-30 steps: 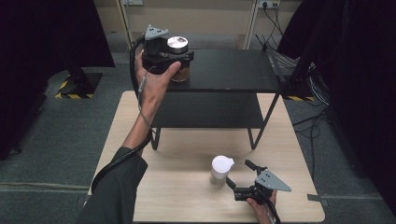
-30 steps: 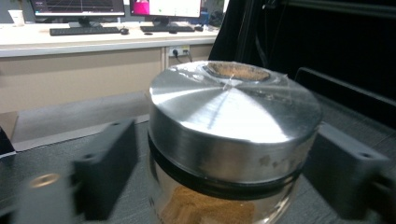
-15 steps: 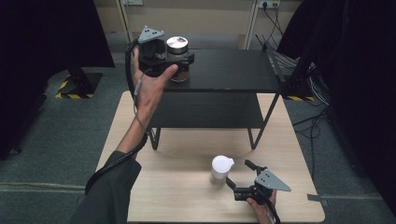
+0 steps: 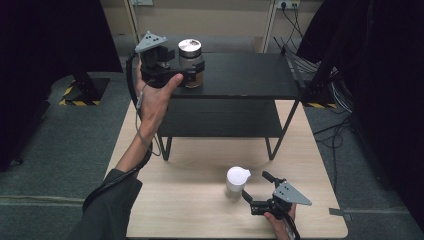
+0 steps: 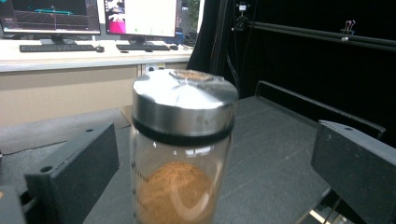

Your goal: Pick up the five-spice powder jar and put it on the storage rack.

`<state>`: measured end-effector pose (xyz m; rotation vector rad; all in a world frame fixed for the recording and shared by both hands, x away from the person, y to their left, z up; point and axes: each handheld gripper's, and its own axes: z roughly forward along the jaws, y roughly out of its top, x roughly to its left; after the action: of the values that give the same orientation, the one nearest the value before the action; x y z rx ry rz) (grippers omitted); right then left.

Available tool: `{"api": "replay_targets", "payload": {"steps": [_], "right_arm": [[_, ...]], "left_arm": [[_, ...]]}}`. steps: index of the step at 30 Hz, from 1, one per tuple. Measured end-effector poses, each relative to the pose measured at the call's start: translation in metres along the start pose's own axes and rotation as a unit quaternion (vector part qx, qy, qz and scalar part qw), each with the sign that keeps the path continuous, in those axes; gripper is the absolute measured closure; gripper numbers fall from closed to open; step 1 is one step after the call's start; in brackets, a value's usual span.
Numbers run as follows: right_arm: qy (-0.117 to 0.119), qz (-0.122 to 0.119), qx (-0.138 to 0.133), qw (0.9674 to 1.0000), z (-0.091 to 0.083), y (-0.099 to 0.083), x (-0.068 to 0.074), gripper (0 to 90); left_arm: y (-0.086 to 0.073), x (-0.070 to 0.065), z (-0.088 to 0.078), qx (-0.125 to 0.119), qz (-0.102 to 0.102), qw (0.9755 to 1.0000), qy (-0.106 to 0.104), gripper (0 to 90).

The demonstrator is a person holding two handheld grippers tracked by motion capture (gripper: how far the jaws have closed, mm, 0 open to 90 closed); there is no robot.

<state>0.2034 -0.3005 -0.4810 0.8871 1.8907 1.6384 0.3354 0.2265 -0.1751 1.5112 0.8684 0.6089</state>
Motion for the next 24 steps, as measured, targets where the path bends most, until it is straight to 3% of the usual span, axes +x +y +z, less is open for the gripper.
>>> {"api": "replay_targets", "payload": {"steps": [14,24], "right_arm": [[0.000,-0.002,0.001,1.0000,0.000,0.000,0.001,0.9],[-0.002,-0.003,0.000,1.0000,0.000,0.000,0.001,0.9]], "left_arm": [[-0.023,-0.006,-0.022,-0.019,0.018,0.9991,-0.035,0.3],[-0.053,-0.009,-0.038,-0.038,0.021,0.9960,-0.078,0.3]]}}
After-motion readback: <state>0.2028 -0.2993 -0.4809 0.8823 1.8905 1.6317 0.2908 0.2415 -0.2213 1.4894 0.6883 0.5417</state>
